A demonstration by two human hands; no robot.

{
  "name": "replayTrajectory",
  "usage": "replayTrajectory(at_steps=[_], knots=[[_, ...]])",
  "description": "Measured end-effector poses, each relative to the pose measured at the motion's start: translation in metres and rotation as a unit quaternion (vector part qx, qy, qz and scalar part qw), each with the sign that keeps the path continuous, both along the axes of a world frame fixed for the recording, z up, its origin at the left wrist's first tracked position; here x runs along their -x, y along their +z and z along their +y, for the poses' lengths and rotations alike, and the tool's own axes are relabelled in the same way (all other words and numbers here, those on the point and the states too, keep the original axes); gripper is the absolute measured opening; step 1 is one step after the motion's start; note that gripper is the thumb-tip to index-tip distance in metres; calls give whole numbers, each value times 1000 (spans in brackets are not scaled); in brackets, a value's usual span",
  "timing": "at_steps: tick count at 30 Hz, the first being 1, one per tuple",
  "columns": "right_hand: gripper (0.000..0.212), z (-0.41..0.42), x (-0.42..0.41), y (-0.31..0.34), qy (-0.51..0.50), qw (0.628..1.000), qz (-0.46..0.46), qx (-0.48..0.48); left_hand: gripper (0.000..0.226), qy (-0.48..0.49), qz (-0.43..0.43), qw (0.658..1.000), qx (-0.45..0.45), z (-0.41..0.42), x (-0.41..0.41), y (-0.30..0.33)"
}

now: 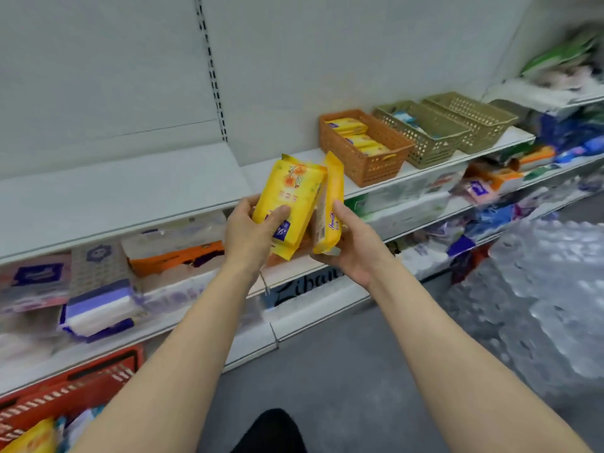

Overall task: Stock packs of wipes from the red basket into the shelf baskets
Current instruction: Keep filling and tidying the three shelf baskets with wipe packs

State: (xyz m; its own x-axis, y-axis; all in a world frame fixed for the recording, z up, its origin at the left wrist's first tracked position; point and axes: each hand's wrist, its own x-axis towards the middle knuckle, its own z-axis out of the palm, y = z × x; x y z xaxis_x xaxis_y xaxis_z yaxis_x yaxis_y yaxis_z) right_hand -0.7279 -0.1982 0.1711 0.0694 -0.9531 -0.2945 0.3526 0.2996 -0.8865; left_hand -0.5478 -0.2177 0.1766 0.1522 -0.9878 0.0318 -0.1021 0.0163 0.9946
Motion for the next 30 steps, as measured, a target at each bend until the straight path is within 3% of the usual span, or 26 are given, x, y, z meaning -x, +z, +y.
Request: replayTrajectory(at_steps=[4, 5, 8, 12, 15, 18, 20, 24, 26, 30], knots=[[26, -39, 50, 0, -23, 999, 46, 2, 39, -6, -20, 999, 26, -53, 41, 13], [29, -51, 63, 0, -24, 998, 52, 3, 40, -11, -20, 999, 31, -68, 52, 14], [64, -96, 96, 6, -31, 997, 62, 21, 38, -28, -9, 999, 36, -120, 87, 16], [70, -170, 135, 25, -49, 991, 120, 41, 38, -20, 11, 999, 43, -194, 128, 22], [47, -241, 166, 42, -62, 985, 157, 41, 40, -2, 30, 999, 34, -252, 150, 34], [21, -295, 195, 60, -67, 992, 110, 2, 39, 16, 17, 999, 39, -303, 162, 44], [15, -326, 217, 60, -53, 990, 128, 14, 39, 31, 7, 999, 40, -329, 165, 46], [37, -377, 253, 42, 2, 971, 236, 34, 43, 57, -23, 998, 34, -367, 169, 40], [35, -403, 264, 38, 41, 959, 277, 32, 45, 71, -39, 996, 26, -377, 168, 34], [29, -458, 274, 36, 155, 905, 392, 64, 45, 106, -64, 992, -4, -388, 169, 27]])
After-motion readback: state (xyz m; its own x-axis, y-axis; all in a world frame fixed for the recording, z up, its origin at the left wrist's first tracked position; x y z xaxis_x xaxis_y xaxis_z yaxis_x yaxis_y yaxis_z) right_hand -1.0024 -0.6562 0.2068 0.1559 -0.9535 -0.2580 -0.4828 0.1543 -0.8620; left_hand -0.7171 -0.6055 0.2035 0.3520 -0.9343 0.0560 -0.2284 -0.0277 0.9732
